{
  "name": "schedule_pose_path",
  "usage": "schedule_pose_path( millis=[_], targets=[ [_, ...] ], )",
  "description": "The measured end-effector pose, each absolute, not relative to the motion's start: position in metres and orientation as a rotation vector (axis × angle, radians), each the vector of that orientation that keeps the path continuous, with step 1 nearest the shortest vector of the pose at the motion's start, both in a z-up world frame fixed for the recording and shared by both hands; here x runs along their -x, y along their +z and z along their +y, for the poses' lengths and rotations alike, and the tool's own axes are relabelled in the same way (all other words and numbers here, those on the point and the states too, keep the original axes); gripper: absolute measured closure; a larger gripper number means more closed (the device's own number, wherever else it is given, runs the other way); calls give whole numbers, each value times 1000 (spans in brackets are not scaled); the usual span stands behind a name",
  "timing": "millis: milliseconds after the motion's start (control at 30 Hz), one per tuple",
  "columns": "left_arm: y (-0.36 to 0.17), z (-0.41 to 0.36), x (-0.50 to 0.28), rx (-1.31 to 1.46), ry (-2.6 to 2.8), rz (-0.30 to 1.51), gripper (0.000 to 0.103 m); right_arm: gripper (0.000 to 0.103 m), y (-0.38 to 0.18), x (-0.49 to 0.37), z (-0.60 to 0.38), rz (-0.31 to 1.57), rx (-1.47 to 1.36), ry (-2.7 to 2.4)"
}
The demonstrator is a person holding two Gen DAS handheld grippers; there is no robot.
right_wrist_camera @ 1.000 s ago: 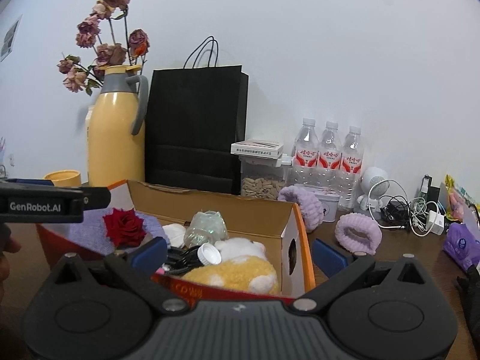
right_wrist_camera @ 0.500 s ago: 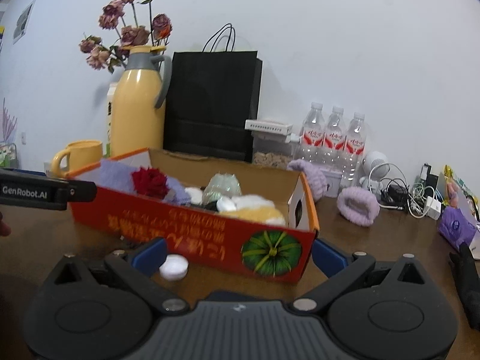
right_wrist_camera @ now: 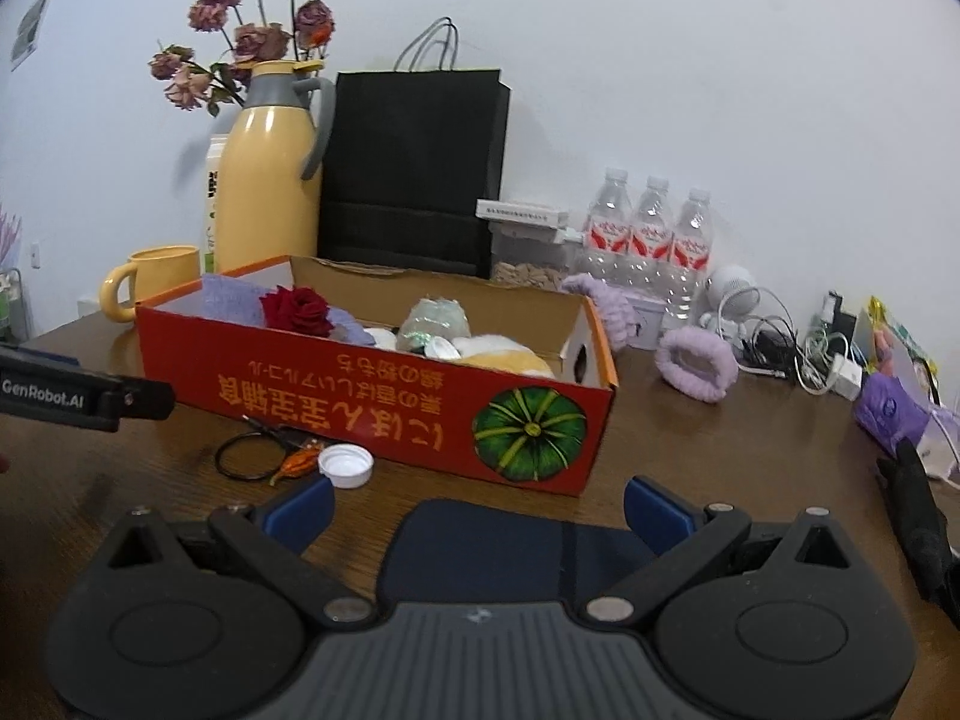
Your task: Organize objects
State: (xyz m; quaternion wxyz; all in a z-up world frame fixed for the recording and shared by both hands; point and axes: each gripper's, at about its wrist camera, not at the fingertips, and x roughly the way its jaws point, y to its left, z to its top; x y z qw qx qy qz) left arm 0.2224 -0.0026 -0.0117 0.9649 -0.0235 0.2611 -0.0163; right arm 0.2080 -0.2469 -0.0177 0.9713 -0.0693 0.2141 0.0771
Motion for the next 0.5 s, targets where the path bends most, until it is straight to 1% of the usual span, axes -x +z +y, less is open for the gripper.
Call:
schedule_pose_path(
  millis=[233,333,400,467,500],
  targets=[
    [-12,-1,-223,56,-33,532,0,0,-16,-224,-281,483,161,185],
    [-12,-1,-222,54,-23,532,0,0,-15,-244,-301,539,113,202],
    [-13,0,-222,56,-13,533,0,3,-15,-256,-313,565,68,216],
    [-13,2,-220,62,0,534,0,13,-15,-268,-322,585,26,223],
    [-14,3,-220,65,5,536,0,15,-15,-273,-327,599,-9,225]
  ],
)
